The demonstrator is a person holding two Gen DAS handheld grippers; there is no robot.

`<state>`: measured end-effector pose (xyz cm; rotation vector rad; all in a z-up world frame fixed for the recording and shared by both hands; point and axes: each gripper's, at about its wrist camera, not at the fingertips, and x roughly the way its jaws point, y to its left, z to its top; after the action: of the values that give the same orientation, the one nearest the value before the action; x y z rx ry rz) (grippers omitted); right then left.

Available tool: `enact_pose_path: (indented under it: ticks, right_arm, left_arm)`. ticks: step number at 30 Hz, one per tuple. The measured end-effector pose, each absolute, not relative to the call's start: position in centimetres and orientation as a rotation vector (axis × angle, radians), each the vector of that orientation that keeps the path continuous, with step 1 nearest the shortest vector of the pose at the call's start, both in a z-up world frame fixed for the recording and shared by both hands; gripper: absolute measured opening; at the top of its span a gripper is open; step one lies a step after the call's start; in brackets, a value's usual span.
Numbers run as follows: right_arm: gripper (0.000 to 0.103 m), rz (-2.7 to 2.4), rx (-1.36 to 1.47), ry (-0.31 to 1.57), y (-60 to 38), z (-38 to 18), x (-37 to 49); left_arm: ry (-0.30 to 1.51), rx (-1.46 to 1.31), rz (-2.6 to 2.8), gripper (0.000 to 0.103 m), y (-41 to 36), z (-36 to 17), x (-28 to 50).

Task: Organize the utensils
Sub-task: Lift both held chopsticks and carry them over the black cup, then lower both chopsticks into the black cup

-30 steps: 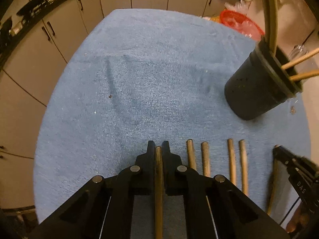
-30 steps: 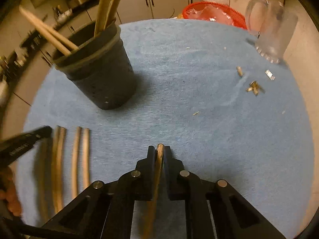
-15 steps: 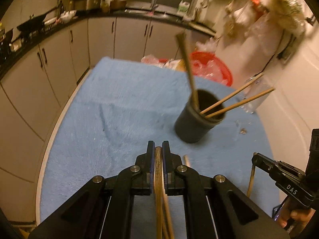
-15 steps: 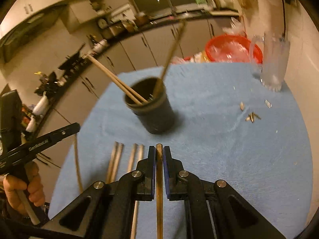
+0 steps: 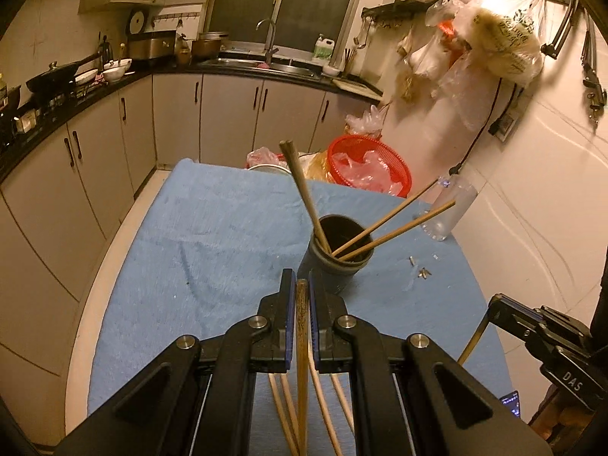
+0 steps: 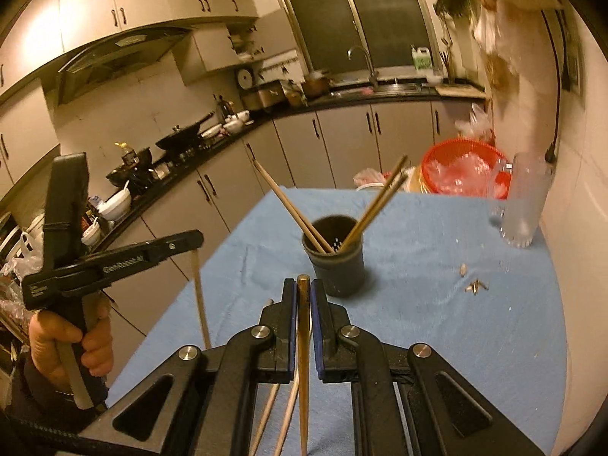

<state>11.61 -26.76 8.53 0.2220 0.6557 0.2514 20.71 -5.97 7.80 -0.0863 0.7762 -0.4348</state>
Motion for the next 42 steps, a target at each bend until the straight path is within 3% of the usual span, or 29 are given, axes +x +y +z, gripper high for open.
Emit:
enact_pose_path:
  ticks: [34,42]
  right_arm:
    - [0.007,0.13,0.195,0.386,-28.6,19.4,16.5]
    - [0.007,0.09,0.199,0.314,-28.8,20.0,18.6]
  left_arm:
    - [0.341,-0.212,-0.35,0.006,-8.1,18.6,24.1]
    - [0.252,-0.275,-0.32,0.006,-9.0,18.8,26.2]
